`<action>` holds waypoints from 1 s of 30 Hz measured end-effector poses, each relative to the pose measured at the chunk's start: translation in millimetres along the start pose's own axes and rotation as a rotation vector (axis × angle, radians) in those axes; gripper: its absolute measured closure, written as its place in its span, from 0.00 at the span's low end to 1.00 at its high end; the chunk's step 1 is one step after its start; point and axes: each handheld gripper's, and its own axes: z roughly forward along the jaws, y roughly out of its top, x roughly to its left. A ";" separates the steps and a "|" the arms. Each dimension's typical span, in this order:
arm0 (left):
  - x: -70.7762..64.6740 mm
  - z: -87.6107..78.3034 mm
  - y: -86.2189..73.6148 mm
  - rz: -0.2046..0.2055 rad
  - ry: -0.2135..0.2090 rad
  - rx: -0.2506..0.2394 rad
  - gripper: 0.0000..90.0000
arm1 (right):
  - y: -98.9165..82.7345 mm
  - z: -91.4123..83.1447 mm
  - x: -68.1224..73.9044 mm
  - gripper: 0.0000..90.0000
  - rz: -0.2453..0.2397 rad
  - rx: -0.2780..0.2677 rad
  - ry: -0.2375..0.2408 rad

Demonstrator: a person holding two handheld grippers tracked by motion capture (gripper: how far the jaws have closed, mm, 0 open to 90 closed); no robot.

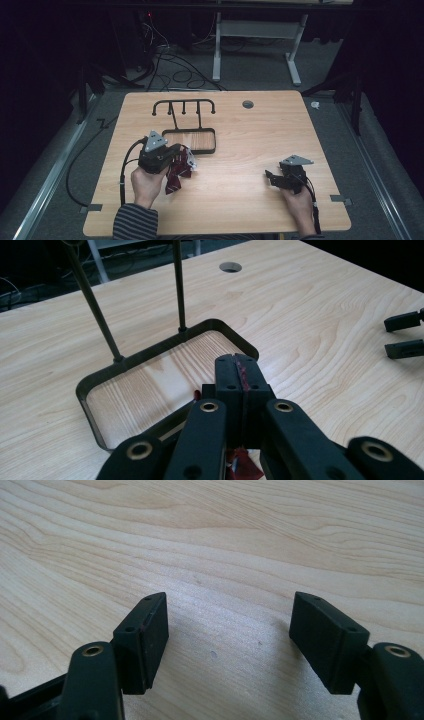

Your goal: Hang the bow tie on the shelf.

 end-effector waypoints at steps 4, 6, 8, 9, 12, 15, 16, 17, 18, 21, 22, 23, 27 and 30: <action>0.4 -3.6 2.8 0.002 0.005 -0.011 1.00 | 0.0 0.0 0.0 0.37 0.000 0.000 0.000; 0.3 -5.8 4.9 0.001 0.010 -0.018 1.00 | 0.0 0.0 0.0 0.37 0.000 0.000 0.001; 0.1 -7.2 6.6 0.004 0.016 -0.023 1.00 | 0.0 0.0 0.0 0.37 0.000 0.000 0.000; 0.2 -8.6 7.6 0.001 0.018 -0.032 1.00 | 0.1 0.0 0.1 0.37 0.002 0.000 0.001; 0.7 -9.4 8.5 0.000 0.020 -0.032 1.00 | 0.0 0.0 0.0 0.37 -0.001 0.000 0.000; 0.9 -10.8 10.7 0.001 0.022 -0.034 1.00 | 0.0 0.0 0.0 0.37 0.001 0.000 0.000; 0.7 -11.1 11.2 -0.001 0.022 -0.038 1.00 | 0.0 0.0 0.0 0.37 0.000 0.000 0.000; 0.7 -11.1 11.2 -0.001 0.022 -0.038 1.00 | 0.0 0.0 0.0 0.37 0.000 0.000 0.000; 0.4 -12.0 12.3 0.000 0.022 -0.040 1.00 | 0.0 0.0 0.1 0.37 0.001 0.000 0.001; -0.2 -14.1 16.4 0.010 0.033 -0.046 1.00 | 0.0 0.0 0.0 0.37 -0.001 0.000 0.001; -0.2 -14.1 16.4 0.010 0.033 -0.046 1.00 | 0.0 0.0 0.0 0.37 -0.001 0.000 0.001; -0.2 -14.6 18.1 0.012 0.036 -0.050 1.00 | 0.0 0.0 0.0 0.37 0.000 0.000 0.001; 0.8 -13.7 20.6 0.009 0.034 -0.053 1.00 | 0.0 0.0 0.0 0.37 -0.001 0.000 0.001; 2.0 -12.3 22.8 0.002 0.023 -0.052 1.00 | 0.0 0.0 0.0 0.37 -0.001 0.000 0.001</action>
